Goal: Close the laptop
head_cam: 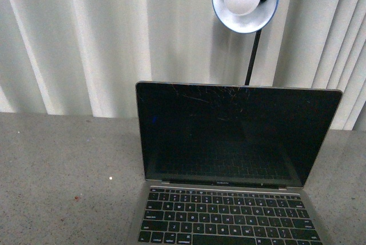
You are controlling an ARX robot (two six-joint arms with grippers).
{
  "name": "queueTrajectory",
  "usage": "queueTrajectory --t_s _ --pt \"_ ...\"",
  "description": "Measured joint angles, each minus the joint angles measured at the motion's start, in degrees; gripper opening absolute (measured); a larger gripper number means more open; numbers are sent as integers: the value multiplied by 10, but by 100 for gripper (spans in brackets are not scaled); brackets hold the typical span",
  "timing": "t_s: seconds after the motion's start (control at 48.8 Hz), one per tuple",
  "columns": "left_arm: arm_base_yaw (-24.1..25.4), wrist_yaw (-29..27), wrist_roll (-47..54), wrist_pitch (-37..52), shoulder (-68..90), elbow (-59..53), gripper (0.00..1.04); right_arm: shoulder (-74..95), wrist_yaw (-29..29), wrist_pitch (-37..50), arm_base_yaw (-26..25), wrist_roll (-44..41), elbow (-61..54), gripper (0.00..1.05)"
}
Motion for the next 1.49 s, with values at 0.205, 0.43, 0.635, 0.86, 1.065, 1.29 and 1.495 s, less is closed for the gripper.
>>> queueTrajectory --t_s 0.205,0.43,0.635,0.86,1.065,1.29,1.495 --pt "0 0 0 0 0 0 98 0 0 0 0 0 0 97" --pt "0 0 0 0 0 0 98 0 0 0 0 0 0 97" --pt "0 0 0 0 0 0 98 0 0 0 0 0 0 97" --pt "0 0 0 0 0 0 98 0 0 0 0 0 0 97" --pt "0 0 0 0 0 0 98 0 0 0 0 0 0 97" --pt "0 0 0 0 0 0 98 0 0 0 0 0 0 97" --pt "0 0 0 0 0 0 98 40 162 -18 44 -75 7 97"
